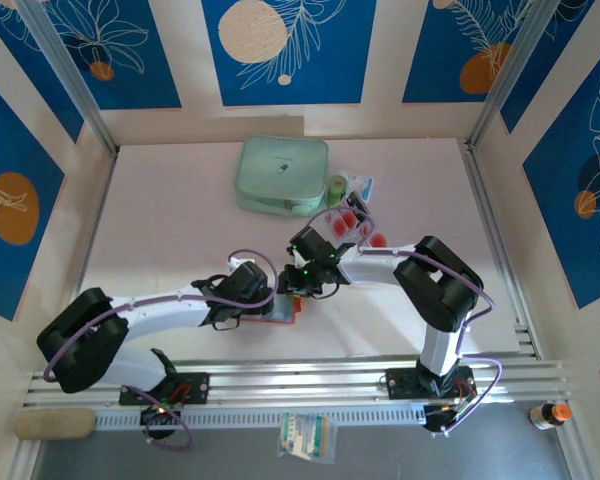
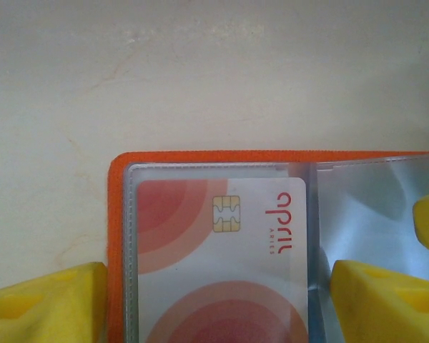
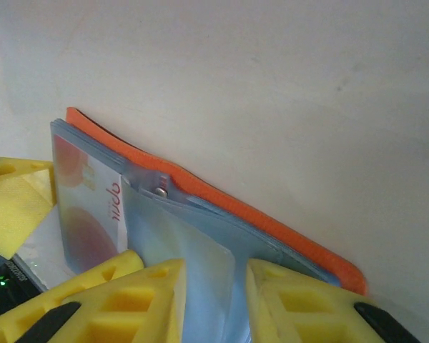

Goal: Put the credit cards into the card holder
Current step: Flip over the card slot on the card holder.

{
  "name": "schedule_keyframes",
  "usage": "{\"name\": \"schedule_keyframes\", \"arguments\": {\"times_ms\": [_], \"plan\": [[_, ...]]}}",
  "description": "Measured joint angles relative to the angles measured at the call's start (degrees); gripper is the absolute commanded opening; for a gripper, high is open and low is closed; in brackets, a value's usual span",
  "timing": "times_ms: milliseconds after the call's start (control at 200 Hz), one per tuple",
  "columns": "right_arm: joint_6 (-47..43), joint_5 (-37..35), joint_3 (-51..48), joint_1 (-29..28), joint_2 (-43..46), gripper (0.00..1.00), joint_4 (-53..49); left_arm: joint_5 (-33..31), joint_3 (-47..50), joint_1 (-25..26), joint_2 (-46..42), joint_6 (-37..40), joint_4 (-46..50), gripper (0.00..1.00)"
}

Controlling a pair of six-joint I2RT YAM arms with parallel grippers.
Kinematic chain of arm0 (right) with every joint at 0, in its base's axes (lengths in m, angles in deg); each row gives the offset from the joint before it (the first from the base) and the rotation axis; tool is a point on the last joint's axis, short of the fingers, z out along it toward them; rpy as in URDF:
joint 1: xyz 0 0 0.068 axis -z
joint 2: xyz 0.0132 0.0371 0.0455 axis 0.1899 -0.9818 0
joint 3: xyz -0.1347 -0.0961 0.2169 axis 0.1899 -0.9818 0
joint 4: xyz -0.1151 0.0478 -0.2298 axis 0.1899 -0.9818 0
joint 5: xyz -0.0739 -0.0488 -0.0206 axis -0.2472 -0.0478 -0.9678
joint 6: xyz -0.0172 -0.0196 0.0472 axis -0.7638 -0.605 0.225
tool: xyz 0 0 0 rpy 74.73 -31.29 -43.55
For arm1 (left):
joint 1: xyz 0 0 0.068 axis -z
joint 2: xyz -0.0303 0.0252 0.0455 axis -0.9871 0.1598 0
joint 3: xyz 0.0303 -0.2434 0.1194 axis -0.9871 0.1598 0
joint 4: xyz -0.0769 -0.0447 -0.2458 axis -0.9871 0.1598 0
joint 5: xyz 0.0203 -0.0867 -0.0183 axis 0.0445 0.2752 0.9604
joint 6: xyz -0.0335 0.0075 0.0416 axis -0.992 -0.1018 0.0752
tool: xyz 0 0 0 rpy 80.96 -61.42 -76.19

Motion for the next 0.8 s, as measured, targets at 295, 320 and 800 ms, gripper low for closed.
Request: {"name": "schedule_keyframes", "arguments": {"times_ms": [295,320,800], "plan": [[1.40,2.73,0.00,0.81,-0.09,0.23,2.10,0.09,0.17,0.02,-0.55,-0.31,-0.02,0.81],[1.42,2.97,0.00,0.83,-0.04,0.23,2.16,0.17,0.17,0.02,-0.68,-0.28,0.02,0.81],[4.22,4.55,3.96,-0.48,3.10,0.56,1.95,-5.66,0.07,0.07,-19.67,-0.26,10.36,0.92]]}}
